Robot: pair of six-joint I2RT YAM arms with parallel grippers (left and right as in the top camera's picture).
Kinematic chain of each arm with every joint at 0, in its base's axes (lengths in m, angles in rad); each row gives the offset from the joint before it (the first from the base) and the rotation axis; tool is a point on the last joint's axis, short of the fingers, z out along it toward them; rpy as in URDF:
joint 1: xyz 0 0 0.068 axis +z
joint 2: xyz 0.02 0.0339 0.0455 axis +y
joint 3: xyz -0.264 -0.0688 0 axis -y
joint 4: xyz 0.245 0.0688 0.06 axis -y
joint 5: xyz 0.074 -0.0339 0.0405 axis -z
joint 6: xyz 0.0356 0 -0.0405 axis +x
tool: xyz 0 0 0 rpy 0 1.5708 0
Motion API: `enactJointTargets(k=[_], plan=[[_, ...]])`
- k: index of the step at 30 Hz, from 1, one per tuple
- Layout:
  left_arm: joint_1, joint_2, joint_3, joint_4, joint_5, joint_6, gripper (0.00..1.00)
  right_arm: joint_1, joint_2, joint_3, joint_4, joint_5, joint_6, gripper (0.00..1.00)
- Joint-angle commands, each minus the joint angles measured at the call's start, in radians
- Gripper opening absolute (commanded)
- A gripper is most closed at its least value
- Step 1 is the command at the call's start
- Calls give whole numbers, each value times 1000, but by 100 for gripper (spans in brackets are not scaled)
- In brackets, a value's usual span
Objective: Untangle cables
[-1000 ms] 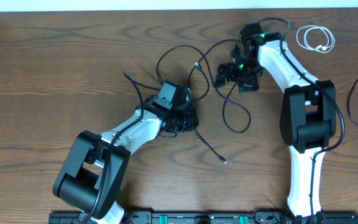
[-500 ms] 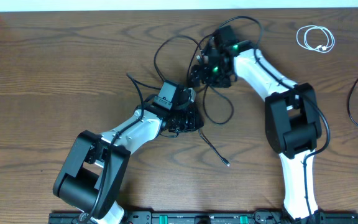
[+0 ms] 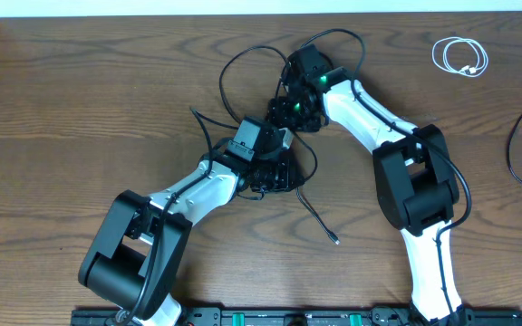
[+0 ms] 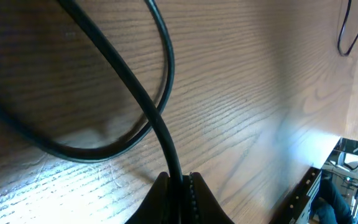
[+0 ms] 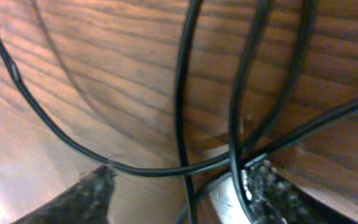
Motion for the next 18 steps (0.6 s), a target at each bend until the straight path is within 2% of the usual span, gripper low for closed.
enactJointTargets(k=[1, 9, 11, 15, 18], plan=[[-2, 11, -13, 13, 17, 6, 8, 7, 32, -62, 10, 55, 24, 65], [-2, 10, -13, 38, 32, 6, 7, 26, 32, -148, 103, 45, 42, 61], [-2, 10, -13, 48, 42, 6, 7, 32, 32, -157, 119, 53, 59, 55], [0, 9, -13, 63, 43, 6, 7, 32, 32, -159, 119, 80, 91, 32], [7, 5, -13, 63, 43, 6, 7, 34, 32, -160, 119, 82, 91, 19]])
